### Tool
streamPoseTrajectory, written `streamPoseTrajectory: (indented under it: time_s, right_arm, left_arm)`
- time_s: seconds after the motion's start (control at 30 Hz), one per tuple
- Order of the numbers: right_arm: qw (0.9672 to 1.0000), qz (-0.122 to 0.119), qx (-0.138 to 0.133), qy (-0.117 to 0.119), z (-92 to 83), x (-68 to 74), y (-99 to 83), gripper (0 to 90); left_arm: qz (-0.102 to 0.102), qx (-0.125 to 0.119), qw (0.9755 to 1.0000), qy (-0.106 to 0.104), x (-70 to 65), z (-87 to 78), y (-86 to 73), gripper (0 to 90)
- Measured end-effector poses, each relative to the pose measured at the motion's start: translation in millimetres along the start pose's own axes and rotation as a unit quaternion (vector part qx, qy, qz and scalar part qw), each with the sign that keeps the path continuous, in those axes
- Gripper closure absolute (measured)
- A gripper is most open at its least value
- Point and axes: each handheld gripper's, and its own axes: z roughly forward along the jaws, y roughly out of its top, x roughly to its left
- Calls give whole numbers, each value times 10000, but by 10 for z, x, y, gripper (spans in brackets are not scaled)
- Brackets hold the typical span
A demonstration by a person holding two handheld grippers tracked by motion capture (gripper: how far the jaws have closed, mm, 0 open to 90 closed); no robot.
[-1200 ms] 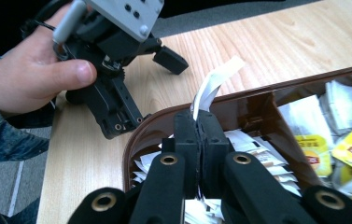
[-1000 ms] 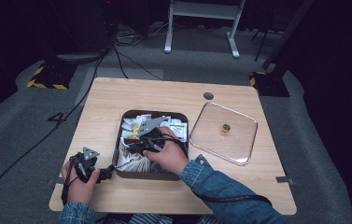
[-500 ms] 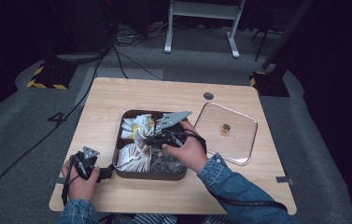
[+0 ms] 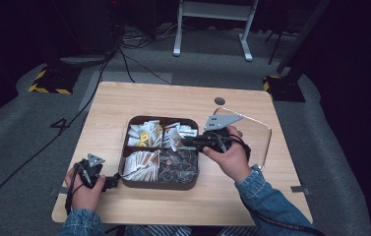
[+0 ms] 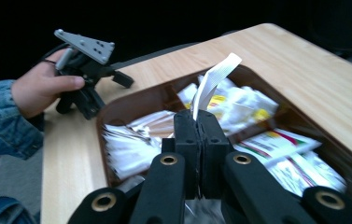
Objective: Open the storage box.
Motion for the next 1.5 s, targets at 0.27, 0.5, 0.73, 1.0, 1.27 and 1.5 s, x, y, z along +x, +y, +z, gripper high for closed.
streamPoseTrajectory:
  time_s: [0.27,0.5,0.73,1.0,1.27,1.5]
  right_arm:
    - [9993,150,-224,-268,-386,-53,-273,889]
    - [9981,324,-286,-438,-605,-101,-504,888]
    - [9969,393,-144,-671,-703,-185,-623,888]
    - [9952,548,7,-811,-730,-290,-743,886]
    - [9930,744,408,-820,-628,-396,-991,883]
    - [9919,787,643,-768,-504,-411,-1107,881]
  left_arm:
    - [-14,2,10000,3,-2,0,0,3]
    - [-14,-3,10000,32,5,11,12,0]
    - [-10,-1,10000,29,7,12,14,0]
    - [-7,-2,10000,29,7,12,13,0]
    - [-15,-1,10000,20,9,14,15,0]
    - [-11,1,10000,21,9,14,16,0]
